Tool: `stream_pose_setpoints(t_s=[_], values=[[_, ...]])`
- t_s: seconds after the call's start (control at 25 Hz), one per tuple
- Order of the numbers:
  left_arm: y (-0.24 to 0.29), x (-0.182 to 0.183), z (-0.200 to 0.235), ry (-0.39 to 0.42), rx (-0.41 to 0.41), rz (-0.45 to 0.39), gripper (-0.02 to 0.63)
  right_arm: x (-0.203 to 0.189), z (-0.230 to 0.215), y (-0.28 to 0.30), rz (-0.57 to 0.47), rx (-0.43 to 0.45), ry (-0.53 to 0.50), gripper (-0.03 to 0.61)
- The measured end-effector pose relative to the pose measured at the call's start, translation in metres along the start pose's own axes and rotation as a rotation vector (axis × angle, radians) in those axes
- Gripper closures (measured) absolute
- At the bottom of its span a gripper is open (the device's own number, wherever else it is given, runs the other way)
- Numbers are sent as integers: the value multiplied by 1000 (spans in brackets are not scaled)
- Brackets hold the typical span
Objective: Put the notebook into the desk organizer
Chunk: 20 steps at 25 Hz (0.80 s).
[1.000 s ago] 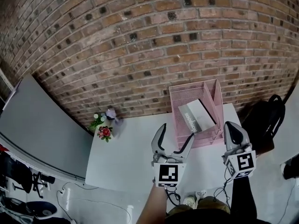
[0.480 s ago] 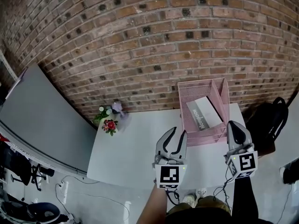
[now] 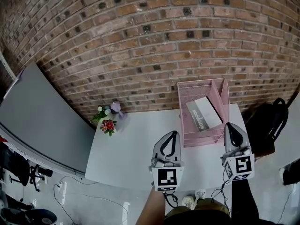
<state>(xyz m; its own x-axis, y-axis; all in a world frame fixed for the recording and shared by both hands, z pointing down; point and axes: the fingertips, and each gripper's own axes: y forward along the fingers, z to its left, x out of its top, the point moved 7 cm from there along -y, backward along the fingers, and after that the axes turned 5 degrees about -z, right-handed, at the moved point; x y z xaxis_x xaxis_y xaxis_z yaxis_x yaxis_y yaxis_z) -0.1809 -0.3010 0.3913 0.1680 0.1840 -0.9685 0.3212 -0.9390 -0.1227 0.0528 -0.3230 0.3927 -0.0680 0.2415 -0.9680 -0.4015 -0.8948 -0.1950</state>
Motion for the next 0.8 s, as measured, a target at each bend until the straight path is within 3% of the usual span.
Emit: stream_pose_setpoints(t_s=[0.36,0.52,0.8], values=[[4,4,-7,33,-11,-30,606,7,-3,-6,-19,37,-12,578],[4,0,-10,14,-4,16,606,7,-3,-9,-20,44,-10,578],[7,6,-15,-32,-17,0,606,12,-4,-16,-13,63,-13,578]])
